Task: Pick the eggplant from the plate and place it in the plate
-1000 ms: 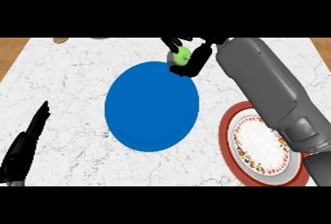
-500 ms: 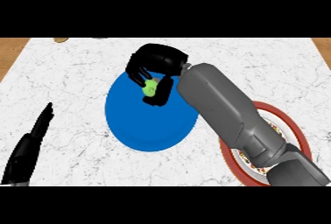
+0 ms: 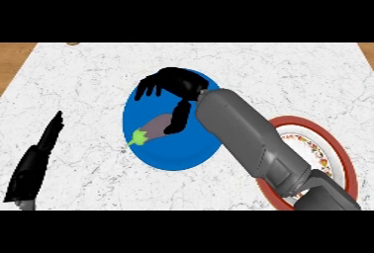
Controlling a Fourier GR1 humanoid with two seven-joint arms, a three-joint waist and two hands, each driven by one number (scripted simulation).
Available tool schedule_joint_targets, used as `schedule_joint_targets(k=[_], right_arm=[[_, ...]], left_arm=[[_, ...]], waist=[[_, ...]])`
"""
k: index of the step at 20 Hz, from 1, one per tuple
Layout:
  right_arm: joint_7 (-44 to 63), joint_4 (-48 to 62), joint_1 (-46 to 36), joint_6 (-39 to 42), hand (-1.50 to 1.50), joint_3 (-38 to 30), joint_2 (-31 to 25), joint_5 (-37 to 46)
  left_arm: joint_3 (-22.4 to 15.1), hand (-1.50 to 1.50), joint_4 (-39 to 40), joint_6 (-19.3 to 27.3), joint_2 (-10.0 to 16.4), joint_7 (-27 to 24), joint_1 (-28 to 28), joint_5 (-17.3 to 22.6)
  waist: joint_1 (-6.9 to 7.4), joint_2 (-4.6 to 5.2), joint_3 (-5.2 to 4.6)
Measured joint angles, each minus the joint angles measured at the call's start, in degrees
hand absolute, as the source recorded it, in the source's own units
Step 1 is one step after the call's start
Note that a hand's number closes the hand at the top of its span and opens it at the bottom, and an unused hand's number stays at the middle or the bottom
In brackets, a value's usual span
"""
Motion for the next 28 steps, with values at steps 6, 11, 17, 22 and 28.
schedule_joint_targets(k=[6,11,17,22,28], right_arm=[[-1.72,-0.33,1.65,-3.27,-1.50,-3.03,0.19,-8.05],[-0.27,3.02,-1.21,-4.36,-1.50,-10.89,-0.54,-13.40],[-3.87,9.74,-2.52,1.79,-1.50,-20.05,-6.12,-19.84],[-9.94,15.56,-3.24,8.51,-1.50,-24.43,-11.55,-22.18],[-17.48,19.77,-3.63,14.47,-1.50,-25.68,-17.70,-21.28]], left_arm=[[0.28,0.00,-0.30,-0.37,-0.30,-0.24,0.51,-0.39],[1.21,0.00,0.36,-0.58,-0.15,0.02,-0.38,-0.37],[1.14,0.00,-0.17,-0.81,-0.59,-0.46,0.11,-0.63],[0.60,0.00,-0.85,-1.11,-1.07,-0.01,-0.95,-0.93],[0.55,0.00,-0.56,-1.57,-1.01,0.58,-2.79,-1.25]], waist=[[-0.09,0.01,0.02],[-0.66,0.01,0.02],[-0.04,0.44,0.05],[1.02,1.08,0.10],[2.07,1.72,0.14]])
